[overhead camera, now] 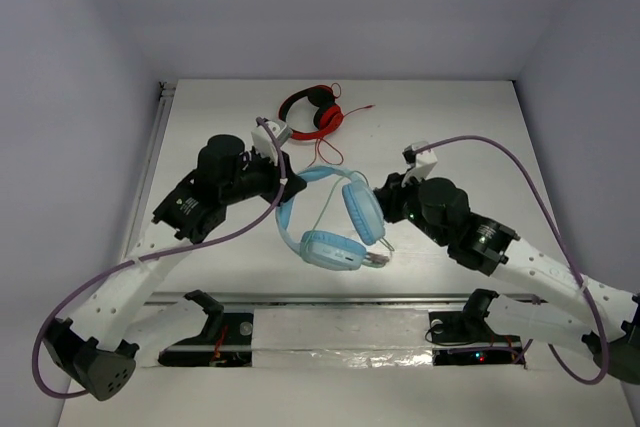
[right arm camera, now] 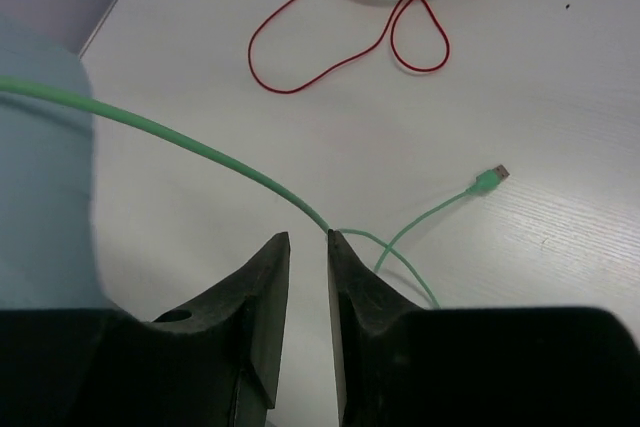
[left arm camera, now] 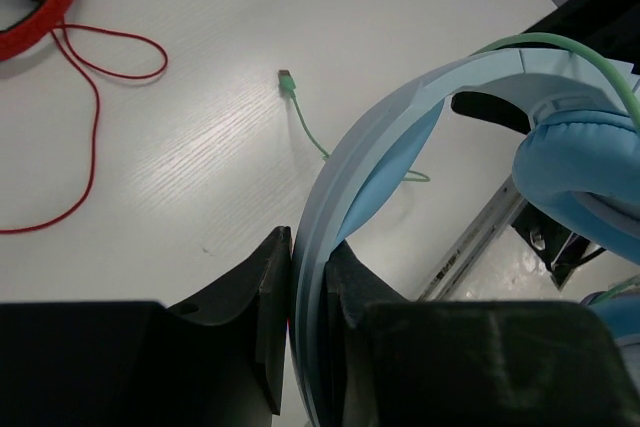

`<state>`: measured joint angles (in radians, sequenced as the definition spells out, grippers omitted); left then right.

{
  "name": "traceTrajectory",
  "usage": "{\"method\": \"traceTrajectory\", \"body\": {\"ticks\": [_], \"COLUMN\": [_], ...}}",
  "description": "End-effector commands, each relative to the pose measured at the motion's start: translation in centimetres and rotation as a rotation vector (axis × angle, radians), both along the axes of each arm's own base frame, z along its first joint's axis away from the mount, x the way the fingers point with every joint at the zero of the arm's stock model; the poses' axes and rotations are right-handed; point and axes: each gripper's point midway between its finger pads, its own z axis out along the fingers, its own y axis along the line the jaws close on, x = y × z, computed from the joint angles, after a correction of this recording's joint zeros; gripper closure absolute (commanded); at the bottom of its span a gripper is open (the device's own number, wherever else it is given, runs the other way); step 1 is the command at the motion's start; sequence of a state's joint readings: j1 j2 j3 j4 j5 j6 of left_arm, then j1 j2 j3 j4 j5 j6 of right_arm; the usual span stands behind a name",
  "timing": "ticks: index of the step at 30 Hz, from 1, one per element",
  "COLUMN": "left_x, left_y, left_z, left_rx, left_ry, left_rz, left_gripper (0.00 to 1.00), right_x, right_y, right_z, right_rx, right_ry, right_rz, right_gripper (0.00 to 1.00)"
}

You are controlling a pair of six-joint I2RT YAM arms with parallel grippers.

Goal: Wrap the headphones

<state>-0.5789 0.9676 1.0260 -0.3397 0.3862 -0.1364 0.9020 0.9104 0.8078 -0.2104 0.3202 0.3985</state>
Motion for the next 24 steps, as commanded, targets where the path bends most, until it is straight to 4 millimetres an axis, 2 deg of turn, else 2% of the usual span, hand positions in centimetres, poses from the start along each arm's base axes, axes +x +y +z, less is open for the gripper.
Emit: {"method": "traceTrajectory", "body": {"ticks": [1,2,3,4,5,6,7,8,9,11,12,17,24], "left_x": [1.0,1.2,1.3,1.4,1.5,1.6,1.5,1.5,1.6,1.6,1.7,1.6,1.4], "left_y": [0.1,0.1,0.1,0.1,0.1,0.1,0.1,0.1,0.1,0.1,0.1,-0.3,-0.6], "left_z": [7.1,7.2,7.4,8.3,8.3,9.0,9.4,9.6,9.9,10.6,10.8,12.0,12.7], "left_rx": [-0.136,-0.130,-0.132,-0.137,-0.134,-0.141,-0.147,-0.146,-0.149,-0.154,-0.155,-0.169,-0.183], "left_ry": [-0.121,-0.118,-0.120,-0.139,-0.133,-0.147,-0.154,-0.158,-0.161,-0.174,-0.175,-0.193,-0.198], "left_rz": [0.053,0.062,0.068,0.067,0.071,0.070,0.068,0.069,0.071,0.070,0.068,0.047,0.027], "left_gripper": [1.00,1.00,1.00,1.00,1.00,1.00,1.00,1.00,1.00,1.00,1.00,1.00,1.00], "right_x": [1.1,1.4,2.1,2.5,2.6,2.7,2.7,2.4,2.3,2.1,1.9,1.9,3.6], "right_y": [0.3,0.1,-0.3,-0.3,-0.5,-0.4,-0.4,-0.2,-0.1,0.2,0.2,1.5,2.1], "right_z": [2.5,1.4,1.6,1.9,0.5,0.9,0.6,-0.3,-0.5,-0.6,-1.3,-2.3,-2.5], "right_rx": [0.168,0.178,0.204,0.243,0.238,0.271,0.276,0.274,0.278,0.287,0.279,0.250,0.227], "right_ry": [-0.056,-0.041,-0.055,-0.069,-0.057,-0.072,-0.078,-0.068,-0.069,-0.077,-0.071,-0.067,-0.074], "right_rz": [-0.014,-0.028,-0.055,-0.063,-0.068,-0.058,-0.057,-0.029,-0.016,0.003,0.011,0.089,0.060], "right_gripper": [0.73,0.77,0.81,0.82,0.83,0.82,0.77,0.67,0.43,0.33,0.32,0.31,0.31]}}
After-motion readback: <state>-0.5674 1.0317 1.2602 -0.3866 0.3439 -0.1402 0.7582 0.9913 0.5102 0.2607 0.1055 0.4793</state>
